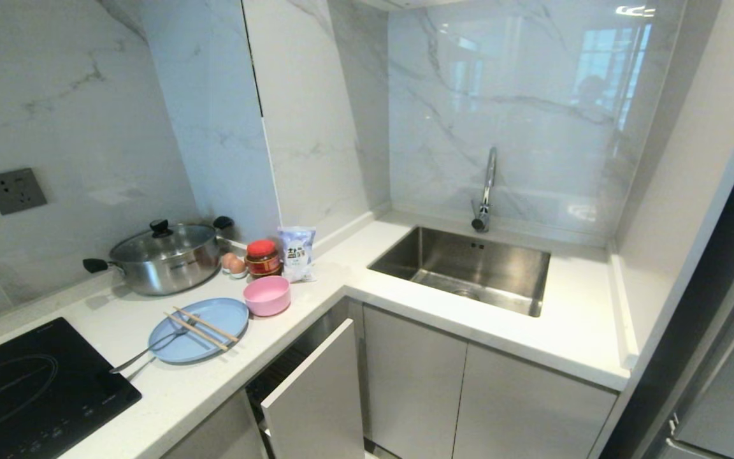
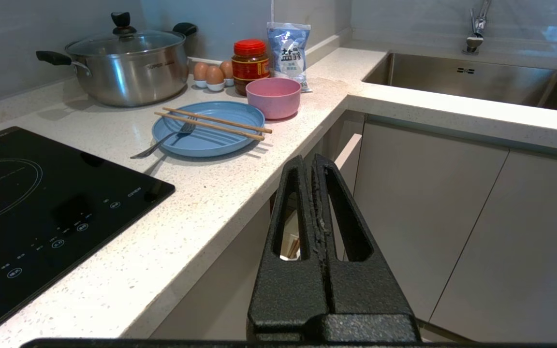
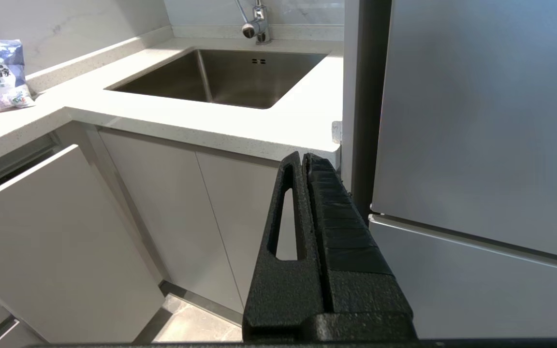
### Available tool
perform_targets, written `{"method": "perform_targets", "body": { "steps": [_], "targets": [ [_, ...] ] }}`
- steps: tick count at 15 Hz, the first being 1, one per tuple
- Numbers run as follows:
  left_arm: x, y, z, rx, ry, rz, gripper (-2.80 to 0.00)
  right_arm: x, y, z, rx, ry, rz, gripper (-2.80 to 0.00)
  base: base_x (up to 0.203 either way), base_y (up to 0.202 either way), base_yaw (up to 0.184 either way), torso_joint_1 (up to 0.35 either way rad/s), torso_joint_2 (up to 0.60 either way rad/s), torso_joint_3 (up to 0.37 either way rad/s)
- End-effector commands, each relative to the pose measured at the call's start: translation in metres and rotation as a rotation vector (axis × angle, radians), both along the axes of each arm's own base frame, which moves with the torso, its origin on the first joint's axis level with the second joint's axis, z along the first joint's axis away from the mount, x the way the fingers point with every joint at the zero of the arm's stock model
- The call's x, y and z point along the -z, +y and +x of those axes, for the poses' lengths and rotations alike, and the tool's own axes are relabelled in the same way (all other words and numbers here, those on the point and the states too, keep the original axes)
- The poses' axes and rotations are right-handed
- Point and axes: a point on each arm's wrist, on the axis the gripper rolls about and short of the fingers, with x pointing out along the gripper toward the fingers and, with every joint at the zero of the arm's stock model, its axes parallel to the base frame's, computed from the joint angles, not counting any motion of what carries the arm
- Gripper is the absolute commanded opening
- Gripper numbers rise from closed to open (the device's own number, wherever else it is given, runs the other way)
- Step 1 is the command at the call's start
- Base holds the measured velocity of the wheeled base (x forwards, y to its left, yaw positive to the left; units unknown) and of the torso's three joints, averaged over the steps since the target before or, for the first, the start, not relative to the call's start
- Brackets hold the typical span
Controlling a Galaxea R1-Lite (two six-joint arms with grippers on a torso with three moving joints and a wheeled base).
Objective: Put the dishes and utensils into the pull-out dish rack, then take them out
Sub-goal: Open the cupboard
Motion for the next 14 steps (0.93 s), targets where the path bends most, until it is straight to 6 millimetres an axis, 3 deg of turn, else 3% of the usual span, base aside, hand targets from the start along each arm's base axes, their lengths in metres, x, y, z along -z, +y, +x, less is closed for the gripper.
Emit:
{"method": "perform_targets", "body": {
  "steps": [1, 9, 14],
  "targets": [
    [0.0, 0.0, 0.0, 0.0, -0.001, 0.001, -2.8, 0.0001, 0.0, -0.0003, 0.0, -0.005, 0.001, -2.8, 0.0, 0.0, 0.0, 0.0, 0.0, 0.0],
    [0.0, 0.0, 0.0, 0.0, -0.001, 0.001, -2.8, 0.0, 0.0, -0.0002, 0.0, -0.003, 0.004, -2.8, 0.0, 0.0, 0.0, -0.01, 0.02, 0.009],
    [0.0, 0.0, 0.0, 0.0, -0.001, 0.001, -2.8, 0.0, 0.0, -0.0002, 0.0, -0.003, 0.007, -2.8, 0.0, 0.0, 0.0, -0.152, 0.32, 0.162]
  ]
}}
